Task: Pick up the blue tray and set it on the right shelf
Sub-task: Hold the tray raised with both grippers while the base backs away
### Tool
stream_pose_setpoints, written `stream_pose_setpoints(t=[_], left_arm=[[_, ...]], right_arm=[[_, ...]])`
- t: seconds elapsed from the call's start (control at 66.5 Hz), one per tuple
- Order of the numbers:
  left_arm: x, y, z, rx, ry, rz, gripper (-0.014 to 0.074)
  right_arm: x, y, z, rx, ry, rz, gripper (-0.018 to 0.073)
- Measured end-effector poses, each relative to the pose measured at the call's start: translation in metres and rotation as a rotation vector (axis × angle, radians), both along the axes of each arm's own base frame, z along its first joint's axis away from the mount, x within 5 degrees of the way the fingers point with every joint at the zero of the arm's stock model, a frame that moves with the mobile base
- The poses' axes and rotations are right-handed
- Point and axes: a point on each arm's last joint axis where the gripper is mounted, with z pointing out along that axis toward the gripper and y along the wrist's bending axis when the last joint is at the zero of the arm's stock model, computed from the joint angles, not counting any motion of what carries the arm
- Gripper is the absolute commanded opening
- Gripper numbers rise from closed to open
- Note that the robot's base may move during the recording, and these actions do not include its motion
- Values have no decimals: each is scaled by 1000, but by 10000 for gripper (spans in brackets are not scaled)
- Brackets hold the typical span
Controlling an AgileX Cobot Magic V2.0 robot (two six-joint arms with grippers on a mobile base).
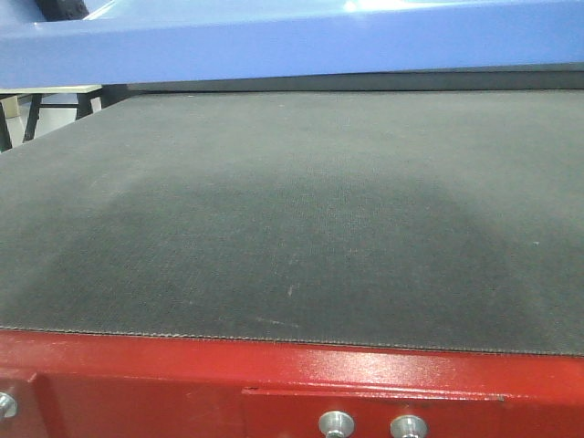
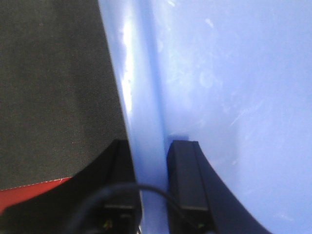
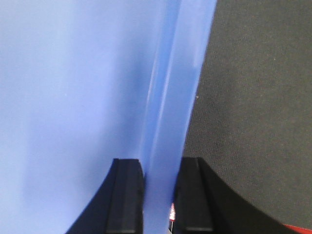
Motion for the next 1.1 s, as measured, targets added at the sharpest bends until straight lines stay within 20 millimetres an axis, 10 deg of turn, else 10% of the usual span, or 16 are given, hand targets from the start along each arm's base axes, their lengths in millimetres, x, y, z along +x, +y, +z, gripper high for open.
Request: stream_pose_setpoints(t=[1.097], left_arm=[[-1, -1, 0, -4, 5, -3, -48]], right_arm=[[0, 0, 0, -1, 0, 1, 56]])
